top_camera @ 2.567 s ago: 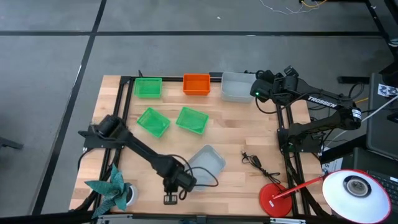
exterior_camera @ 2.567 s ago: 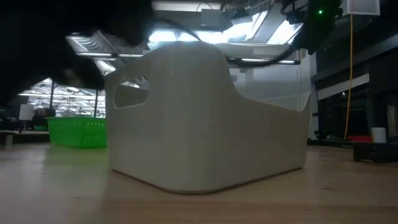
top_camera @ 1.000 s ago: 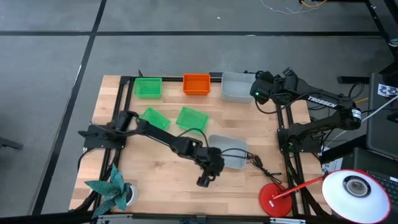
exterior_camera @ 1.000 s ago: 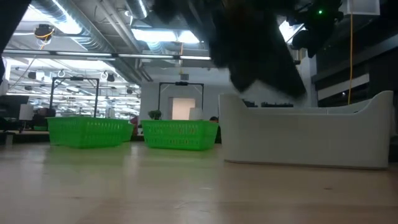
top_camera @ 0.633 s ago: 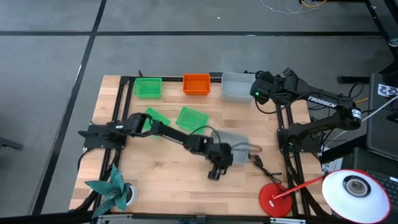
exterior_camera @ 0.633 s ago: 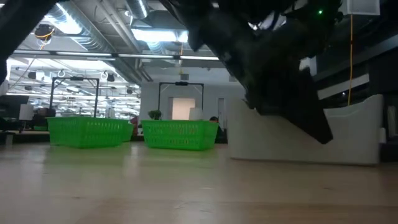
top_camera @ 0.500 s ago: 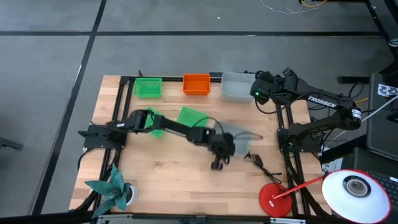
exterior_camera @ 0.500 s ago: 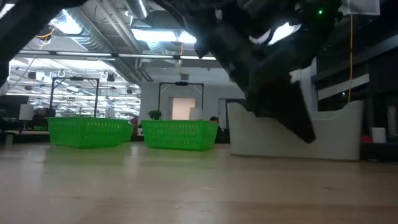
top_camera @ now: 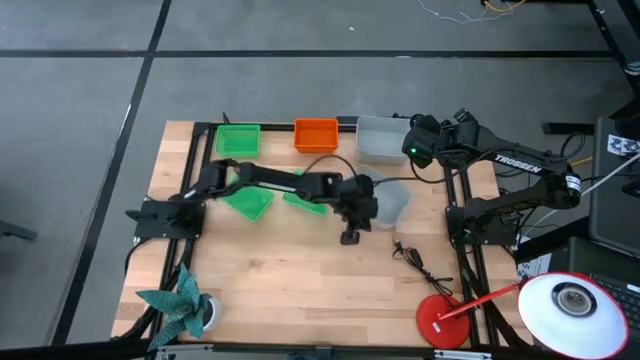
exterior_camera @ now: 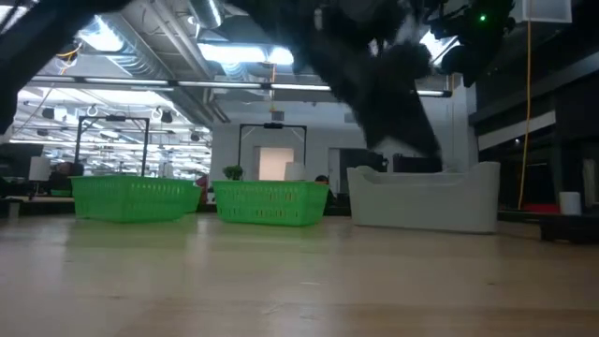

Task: Stack baskets by color
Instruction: Stack the bottom gray bin on top of the top gray bin

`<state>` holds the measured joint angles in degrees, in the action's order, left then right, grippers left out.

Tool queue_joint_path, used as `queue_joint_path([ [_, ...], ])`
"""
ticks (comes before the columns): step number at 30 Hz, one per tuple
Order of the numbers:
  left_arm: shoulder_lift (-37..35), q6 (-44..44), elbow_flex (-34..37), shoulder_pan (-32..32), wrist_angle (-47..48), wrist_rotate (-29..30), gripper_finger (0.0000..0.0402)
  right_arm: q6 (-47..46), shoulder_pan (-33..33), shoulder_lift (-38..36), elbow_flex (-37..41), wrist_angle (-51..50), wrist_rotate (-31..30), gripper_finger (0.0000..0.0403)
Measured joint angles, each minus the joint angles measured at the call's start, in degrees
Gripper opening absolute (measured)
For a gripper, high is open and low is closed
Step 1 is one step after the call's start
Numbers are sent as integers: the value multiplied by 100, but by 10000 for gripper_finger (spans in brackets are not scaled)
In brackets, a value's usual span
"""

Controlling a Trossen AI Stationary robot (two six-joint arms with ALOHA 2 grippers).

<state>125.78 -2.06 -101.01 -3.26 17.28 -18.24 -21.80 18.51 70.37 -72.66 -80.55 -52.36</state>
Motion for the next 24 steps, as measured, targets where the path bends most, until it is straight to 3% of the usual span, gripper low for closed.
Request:
queue_joint_path([
  [4, -814, -49, -11, 58, 1171, 148, 0, -28, 2, -1, 0, -2, 9, 78],
  [12, -2442, -173, -9, 96, 4240, 1460, 0, -189, -3, -2, 0, 225, 599, 78],
  [20, -3461, 1123, -2, 308, 6202, 2814, 0, 307, -3, -2, 0, 1162, 640, 78],
  [24, -3808, 1839, 59, 595, 6935, 3407, 0, 563, -3, 2, 0, 1720, 1069, 78],
])
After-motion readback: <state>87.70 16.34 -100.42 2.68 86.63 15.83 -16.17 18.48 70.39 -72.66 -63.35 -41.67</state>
